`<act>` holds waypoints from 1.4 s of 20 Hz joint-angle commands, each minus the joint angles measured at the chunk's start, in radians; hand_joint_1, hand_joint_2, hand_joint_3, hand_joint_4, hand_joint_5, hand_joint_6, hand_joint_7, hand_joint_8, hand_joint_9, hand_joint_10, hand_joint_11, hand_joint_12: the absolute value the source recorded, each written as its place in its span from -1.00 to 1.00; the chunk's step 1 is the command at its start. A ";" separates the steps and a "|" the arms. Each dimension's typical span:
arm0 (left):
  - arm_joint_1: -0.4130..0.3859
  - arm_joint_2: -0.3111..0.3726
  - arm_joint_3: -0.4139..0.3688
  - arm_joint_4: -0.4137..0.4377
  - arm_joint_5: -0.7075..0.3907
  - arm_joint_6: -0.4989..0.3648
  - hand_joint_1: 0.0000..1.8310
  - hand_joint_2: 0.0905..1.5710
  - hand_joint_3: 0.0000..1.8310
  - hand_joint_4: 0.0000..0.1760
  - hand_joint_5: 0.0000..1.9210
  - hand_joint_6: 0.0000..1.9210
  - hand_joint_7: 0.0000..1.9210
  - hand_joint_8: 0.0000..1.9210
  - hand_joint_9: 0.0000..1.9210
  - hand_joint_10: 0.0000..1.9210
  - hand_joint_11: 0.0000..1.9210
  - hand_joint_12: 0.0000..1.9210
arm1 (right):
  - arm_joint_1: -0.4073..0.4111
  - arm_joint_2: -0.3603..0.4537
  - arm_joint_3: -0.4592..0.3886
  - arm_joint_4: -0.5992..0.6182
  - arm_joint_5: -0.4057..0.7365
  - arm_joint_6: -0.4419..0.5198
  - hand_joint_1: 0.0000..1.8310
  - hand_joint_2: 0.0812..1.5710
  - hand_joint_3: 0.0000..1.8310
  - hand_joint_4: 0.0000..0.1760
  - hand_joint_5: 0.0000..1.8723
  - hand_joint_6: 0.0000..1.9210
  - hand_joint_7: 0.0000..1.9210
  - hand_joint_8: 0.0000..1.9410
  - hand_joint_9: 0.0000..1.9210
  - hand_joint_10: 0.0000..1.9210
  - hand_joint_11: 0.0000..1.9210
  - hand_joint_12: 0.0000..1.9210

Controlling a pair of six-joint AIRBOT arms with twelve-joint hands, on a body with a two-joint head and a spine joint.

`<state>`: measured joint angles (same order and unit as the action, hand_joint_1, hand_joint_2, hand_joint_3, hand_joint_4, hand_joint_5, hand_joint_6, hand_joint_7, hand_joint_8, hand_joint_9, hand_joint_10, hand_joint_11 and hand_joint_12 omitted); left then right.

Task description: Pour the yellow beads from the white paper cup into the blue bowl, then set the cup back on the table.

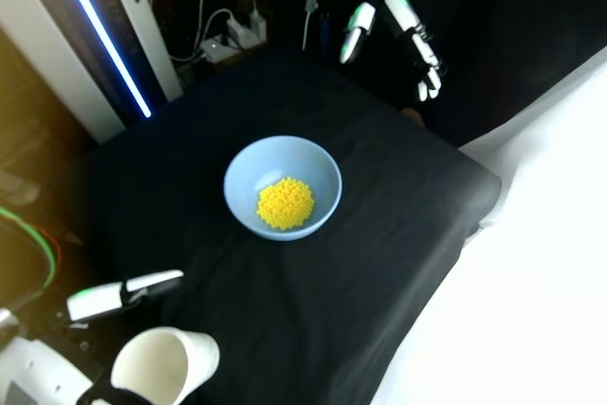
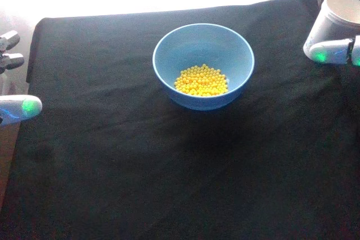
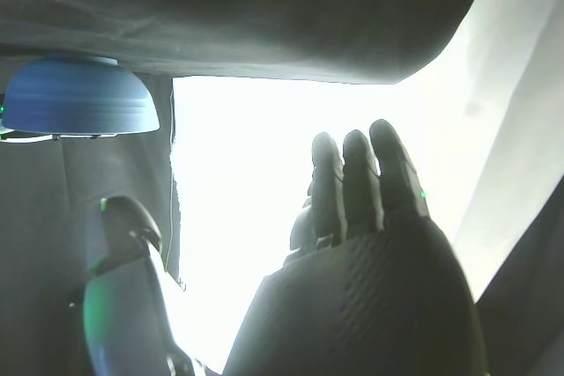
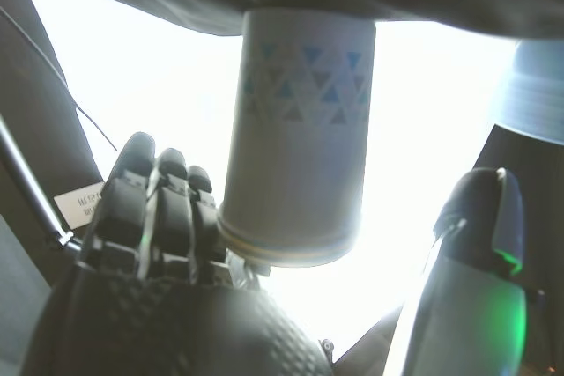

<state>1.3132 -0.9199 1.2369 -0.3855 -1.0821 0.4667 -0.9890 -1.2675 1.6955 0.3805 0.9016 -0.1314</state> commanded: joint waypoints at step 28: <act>-0.007 0.004 0.010 -0.020 -0.123 -0.022 -0.41 -0.01 -1.00 -0.59 -0.97 -1.00 -0.69 -1.00 -0.75 -0.99 -1.00 -0.51 | 0.083 0.103 -0.080 -0.113 0.156 0.010 -0.04 -0.19 -1.00 0.97 -1.00 -1.00 -0.98 -1.00 -0.86 -1.00 -1.00 -0.22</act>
<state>1.3132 -0.9249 1.2400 -0.3832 -1.0828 0.4549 -0.9146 -1.1614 1.6146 0.2474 0.9371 -0.1291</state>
